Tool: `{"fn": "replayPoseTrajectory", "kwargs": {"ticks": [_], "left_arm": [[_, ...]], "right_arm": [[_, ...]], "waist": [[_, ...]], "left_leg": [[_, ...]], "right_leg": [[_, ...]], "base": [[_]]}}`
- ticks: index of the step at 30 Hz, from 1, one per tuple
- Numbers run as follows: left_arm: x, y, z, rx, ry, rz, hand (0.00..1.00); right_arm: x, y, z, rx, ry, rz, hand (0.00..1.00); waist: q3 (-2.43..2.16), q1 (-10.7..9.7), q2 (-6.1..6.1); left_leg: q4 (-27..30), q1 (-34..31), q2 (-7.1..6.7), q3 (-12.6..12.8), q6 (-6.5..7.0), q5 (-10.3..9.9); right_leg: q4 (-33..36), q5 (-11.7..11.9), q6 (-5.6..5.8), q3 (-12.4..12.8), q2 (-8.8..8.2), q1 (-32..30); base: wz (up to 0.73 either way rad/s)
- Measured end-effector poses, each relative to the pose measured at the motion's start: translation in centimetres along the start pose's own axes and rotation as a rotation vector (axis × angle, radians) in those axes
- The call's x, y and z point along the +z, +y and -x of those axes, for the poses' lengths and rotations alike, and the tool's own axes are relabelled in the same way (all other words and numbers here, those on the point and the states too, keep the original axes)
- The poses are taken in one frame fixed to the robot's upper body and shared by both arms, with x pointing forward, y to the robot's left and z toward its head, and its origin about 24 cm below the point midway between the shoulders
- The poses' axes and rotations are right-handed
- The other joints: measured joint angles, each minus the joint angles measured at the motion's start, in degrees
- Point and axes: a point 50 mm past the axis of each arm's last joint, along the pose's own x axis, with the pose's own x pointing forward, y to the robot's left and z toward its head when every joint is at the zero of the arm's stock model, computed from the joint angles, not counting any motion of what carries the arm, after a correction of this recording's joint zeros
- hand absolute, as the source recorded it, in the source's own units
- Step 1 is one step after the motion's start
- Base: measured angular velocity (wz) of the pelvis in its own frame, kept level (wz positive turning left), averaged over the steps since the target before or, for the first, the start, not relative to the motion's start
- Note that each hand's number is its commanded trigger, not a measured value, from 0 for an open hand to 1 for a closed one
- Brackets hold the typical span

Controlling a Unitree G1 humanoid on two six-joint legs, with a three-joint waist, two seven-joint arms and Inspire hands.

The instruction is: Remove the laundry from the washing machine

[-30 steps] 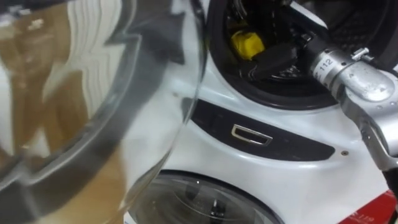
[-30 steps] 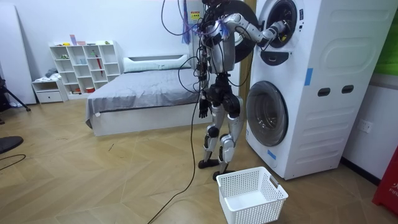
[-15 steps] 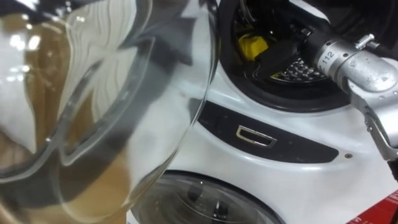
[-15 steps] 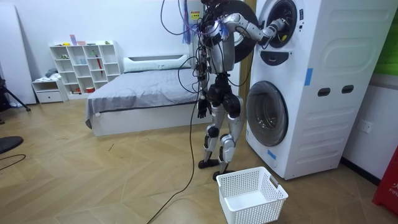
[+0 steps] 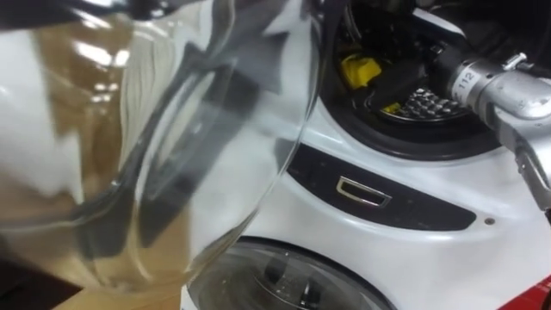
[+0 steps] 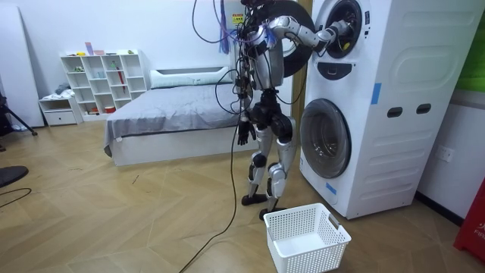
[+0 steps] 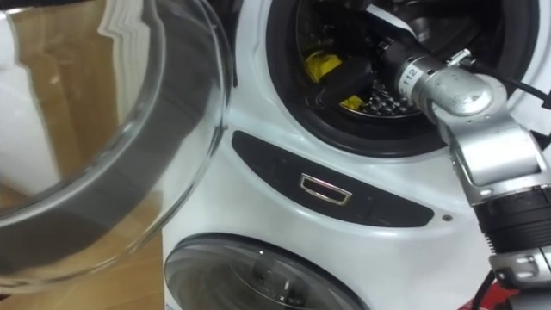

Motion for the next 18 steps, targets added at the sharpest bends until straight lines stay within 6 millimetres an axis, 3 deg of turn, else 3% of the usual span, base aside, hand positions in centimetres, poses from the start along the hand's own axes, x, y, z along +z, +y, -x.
{"fn": "replayPoseTrajectory", "kwargs": {"ticks": [7,18], "left_arm": [[-0.5,0.1,0.0,-0.005,0.022,0.037,0.00],[0.3,0.2,0.0,0.002,-0.012,0.079,0.00]], "right_arm": [[-1.6,-2.8,1.1,-0.114,0.105,0.005,0.00],[-2.9,-3.3,1.3,-0.145,0.192,0.061,0.00]], "waist": [[-0.33,-0.68,0.91],[-0.44,-1.16,1.07]], "left_leg": [[-0.24,0.03,-0.65,-1.06,0.49,0.29],[-1.03,0.95,-0.76,-1.23,1.38,0.83]], "right_leg": [[0.12,-0.14,0.48,-0.84,-0.64,0.01],[0.06,0.29,1.17,-1.46,-1.01,0.37]], "base": [[0.06],[0.03]]}}
